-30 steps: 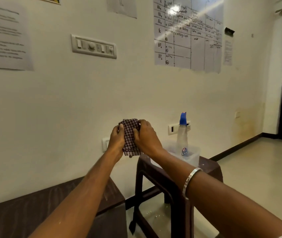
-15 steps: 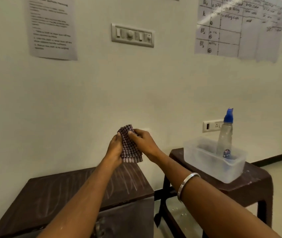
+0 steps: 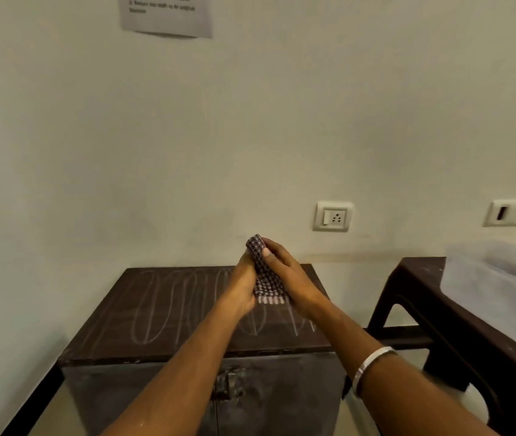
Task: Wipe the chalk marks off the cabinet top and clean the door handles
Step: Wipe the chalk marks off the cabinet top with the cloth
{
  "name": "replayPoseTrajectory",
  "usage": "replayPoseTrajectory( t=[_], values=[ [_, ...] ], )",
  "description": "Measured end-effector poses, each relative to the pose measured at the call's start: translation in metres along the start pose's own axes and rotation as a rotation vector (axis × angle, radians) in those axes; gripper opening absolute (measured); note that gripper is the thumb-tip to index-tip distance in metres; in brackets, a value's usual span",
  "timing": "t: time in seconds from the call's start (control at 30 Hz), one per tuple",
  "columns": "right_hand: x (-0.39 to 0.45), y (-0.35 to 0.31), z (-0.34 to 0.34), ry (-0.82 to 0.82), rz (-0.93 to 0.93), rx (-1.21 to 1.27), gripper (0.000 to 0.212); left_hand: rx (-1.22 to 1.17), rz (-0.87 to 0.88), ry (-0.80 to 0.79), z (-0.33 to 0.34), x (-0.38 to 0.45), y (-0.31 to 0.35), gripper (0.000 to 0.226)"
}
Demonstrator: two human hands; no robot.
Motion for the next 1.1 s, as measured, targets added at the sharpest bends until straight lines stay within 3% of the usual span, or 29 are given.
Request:
replayPoseTrajectory(
  t=[0.07,0.23,0.33,0.5,0.6,0.73,0.97,1.1],
  values=[
    [0.007,0.016,0.003,-0.012,0.021,-0.002,0.038,0.205,0.045,0.076,-0.014,0.014,-0.010,0.037],
    [0.023,0.057,0.005,-0.021,0.104,-0.026,0.049,0.622,0.162,0.292,-0.052,0.029,-0.020,0.029],
    [0.034,0.078,-0.001,0.000,0.149,-0.114,0.043,0.974,0.222,0.313,-0.079,0.034,-0.036,0.033],
    [0.063,0.093,-0.049,0.153,0.192,-0.440,0.041,1.501,0.529,0.270,-0.107,0.017,-0.057,0.044],
    [0.085,0.095,-0.090,0.276,0.241,-0.810,0.044,1.535,0.617,0.230,-0.116,0.005,-0.065,0.046],
    [0.108,0.105,-0.123,0.365,0.317,-1.109,0.046,1.586,0.611,0.188,-0.117,0.007,-0.073,0.057],
    [0.150,0.133,-0.138,0.333,0.395,-1.316,0.055,1.582,0.608,0.217,-0.121,0.012,-0.077,0.062],
    [0.169,0.137,-0.136,0.214,0.488,-1.364,0.055,1.588,0.615,0.223,-0.122,0.015,-0.080,0.060]
  ],
)
Point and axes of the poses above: each hand's wrist, its own x-axis towards the middle knuckle, its own z-axis out of the palm, y = z × x, the point moved 5 cm from there along x, towards the middle knuckle, and after that the axes turned 3 degrees about x, right-handed, at the moved point
